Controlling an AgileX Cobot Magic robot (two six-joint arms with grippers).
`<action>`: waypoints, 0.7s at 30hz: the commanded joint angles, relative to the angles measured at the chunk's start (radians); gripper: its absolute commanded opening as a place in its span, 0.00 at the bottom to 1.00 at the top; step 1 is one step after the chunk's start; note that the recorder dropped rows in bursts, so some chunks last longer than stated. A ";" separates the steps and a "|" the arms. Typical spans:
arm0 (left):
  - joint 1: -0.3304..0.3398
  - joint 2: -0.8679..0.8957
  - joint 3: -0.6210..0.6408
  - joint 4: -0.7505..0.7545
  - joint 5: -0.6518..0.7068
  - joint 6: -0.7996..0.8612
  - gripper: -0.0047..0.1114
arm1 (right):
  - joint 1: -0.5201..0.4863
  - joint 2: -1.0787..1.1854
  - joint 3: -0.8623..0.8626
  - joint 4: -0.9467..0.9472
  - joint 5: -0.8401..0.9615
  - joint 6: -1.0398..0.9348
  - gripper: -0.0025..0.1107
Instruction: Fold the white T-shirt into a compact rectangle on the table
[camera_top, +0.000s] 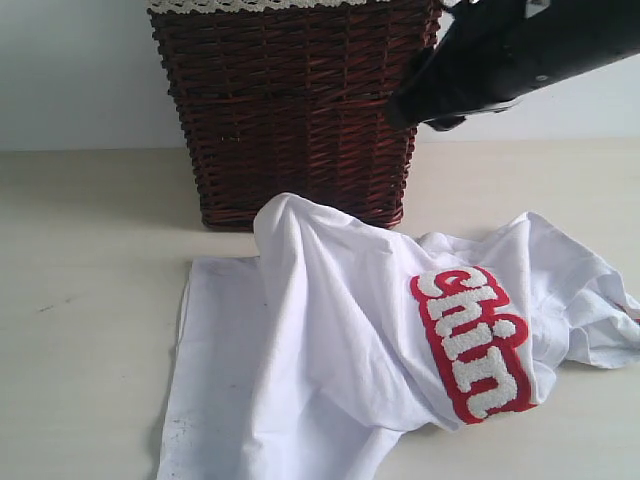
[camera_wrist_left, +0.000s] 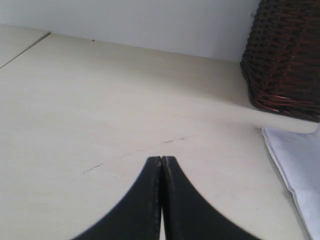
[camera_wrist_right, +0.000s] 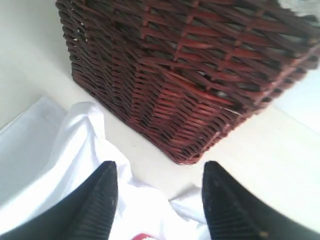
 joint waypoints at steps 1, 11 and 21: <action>-0.005 -0.005 0.000 0.006 -0.009 0.023 0.04 | -0.013 -0.119 0.017 -0.026 0.082 0.021 0.45; -0.005 -0.005 0.000 0.070 -0.257 0.079 0.04 | -0.013 -0.185 0.049 0.010 0.214 0.047 0.32; -0.005 -0.005 0.000 0.009 -0.641 -0.442 0.04 | -0.013 -0.185 0.114 -0.001 0.193 0.043 0.16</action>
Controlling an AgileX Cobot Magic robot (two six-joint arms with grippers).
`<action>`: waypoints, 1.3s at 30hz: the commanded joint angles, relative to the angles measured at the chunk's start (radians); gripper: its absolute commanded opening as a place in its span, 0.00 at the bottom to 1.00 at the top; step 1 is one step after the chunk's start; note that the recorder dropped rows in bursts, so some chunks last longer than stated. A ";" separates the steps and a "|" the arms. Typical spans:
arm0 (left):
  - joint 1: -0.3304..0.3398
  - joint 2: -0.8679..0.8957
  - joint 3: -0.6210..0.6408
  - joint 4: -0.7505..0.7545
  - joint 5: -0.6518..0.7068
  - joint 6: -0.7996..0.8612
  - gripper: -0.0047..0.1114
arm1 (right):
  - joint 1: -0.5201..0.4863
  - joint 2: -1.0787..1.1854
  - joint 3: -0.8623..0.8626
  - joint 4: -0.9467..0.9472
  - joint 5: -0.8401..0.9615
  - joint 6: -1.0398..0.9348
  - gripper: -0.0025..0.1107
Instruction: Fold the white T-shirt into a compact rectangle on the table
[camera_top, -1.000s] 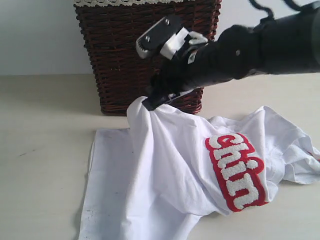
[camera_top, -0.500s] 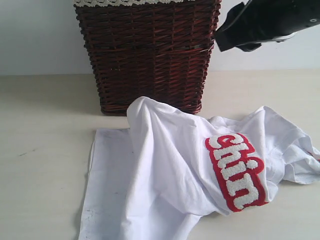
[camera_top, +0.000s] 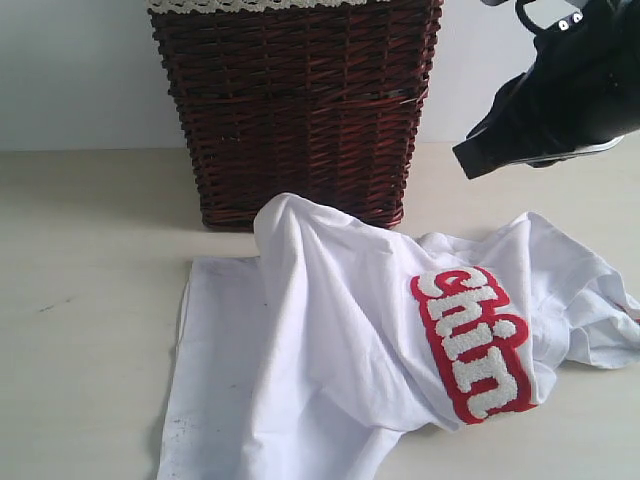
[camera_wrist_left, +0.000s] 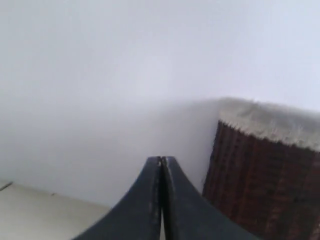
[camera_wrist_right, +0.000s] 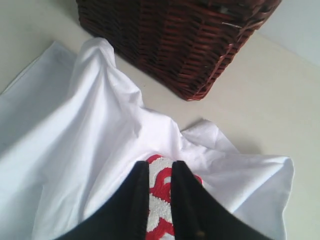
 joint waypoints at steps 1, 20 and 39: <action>-0.005 -0.005 -0.003 0.020 -0.064 -0.366 0.04 | -0.006 -0.003 0.004 -0.015 -0.010 0.003 0.16; -0.075 1.030 -0.294 1.560 -0.463 -1.367 0.37 | -0.006 -0.003 0.004 -0.007 -0.058 0.007 0.16; -0.421 1.768 -0.495 0.934 -0.197 -0.821 0.58 | -0.006 -0.003 0.004 0.000 -0.043 0.005 0.16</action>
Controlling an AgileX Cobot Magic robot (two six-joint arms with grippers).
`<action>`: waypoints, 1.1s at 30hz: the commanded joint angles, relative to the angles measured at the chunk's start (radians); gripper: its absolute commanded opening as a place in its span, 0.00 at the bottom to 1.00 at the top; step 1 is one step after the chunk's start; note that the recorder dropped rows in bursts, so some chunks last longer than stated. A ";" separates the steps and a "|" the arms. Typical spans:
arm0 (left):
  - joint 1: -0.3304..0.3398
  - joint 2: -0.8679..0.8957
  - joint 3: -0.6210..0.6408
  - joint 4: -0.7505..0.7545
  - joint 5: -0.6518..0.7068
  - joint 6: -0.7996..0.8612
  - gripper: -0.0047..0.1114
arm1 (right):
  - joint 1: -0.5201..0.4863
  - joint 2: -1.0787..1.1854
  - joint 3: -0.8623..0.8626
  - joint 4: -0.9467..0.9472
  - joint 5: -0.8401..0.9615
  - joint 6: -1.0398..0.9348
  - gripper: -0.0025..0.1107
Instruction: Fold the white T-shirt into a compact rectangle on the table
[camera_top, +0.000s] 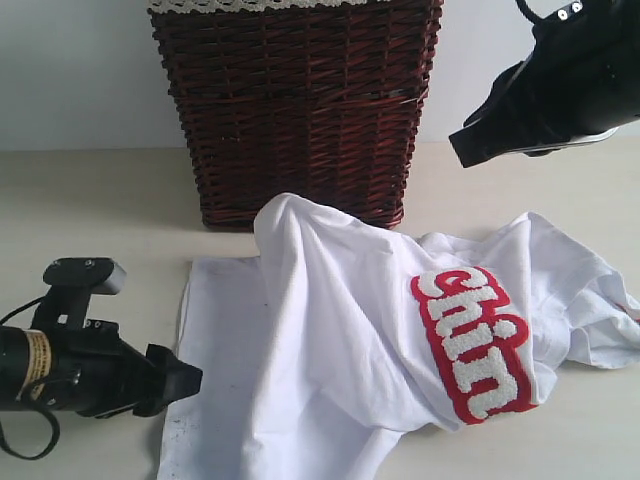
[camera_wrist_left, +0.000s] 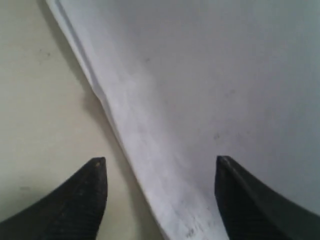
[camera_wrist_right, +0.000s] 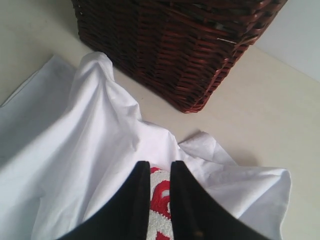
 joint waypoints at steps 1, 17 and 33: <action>-0.009 0.085 -0.060 -0.018 0.009 -0.012 0.57 | -0.006 -0.003 0.004 0.000 0.000 0.005 0.16; -0.028 0.132 -0.173 0.587 0.089 -0.465 0.04 | -0.006 -0.003 0.004 0.000 0.000 0.003 0.16; 0.325 -0.104 -0.225 0.771 0.304 -0.810 0.04 | -0.006 -0.003 0.004 0.000 0.006 0.005 0.16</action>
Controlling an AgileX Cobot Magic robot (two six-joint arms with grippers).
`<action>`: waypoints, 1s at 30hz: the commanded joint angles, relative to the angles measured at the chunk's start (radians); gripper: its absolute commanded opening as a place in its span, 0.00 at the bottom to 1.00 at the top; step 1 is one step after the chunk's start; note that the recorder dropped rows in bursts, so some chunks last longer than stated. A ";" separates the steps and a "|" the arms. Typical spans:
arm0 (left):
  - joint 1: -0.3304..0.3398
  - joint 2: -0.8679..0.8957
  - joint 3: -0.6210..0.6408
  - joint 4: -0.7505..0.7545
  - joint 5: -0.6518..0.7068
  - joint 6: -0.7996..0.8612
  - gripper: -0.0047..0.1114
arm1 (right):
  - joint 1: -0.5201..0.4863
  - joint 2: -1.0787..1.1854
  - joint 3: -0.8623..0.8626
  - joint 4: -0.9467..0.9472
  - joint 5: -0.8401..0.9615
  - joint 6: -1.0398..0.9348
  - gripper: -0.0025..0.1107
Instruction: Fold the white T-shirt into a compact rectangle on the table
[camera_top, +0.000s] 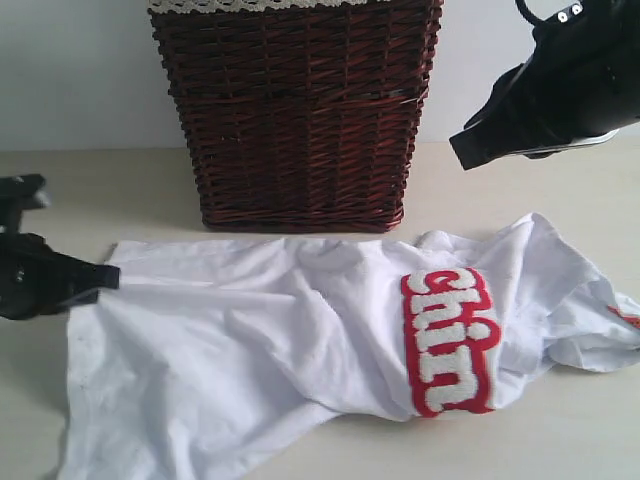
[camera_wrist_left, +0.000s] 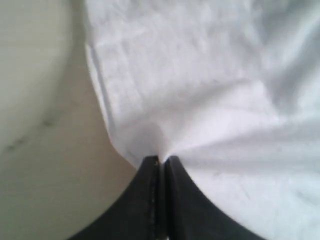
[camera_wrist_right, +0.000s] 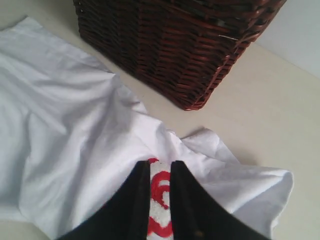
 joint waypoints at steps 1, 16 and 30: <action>0.114 -0.059 -0.017 0.003 0.072 -0.045 0.04 | -0.006 -0.003 0.004 0.000 -0.004 0.005 0.16; 0.125 -0.194 -0.129 0.003 -0.308 -0.064 0.55 | -0.052 0.082 0.004 -0.198 0.127 0.208 0.18; -0.328 -0.202 -0.068 0.003 -0.327 0.122 0.55 | -0.236 0.415 0.004 -0.107 0.105 0.135 0.45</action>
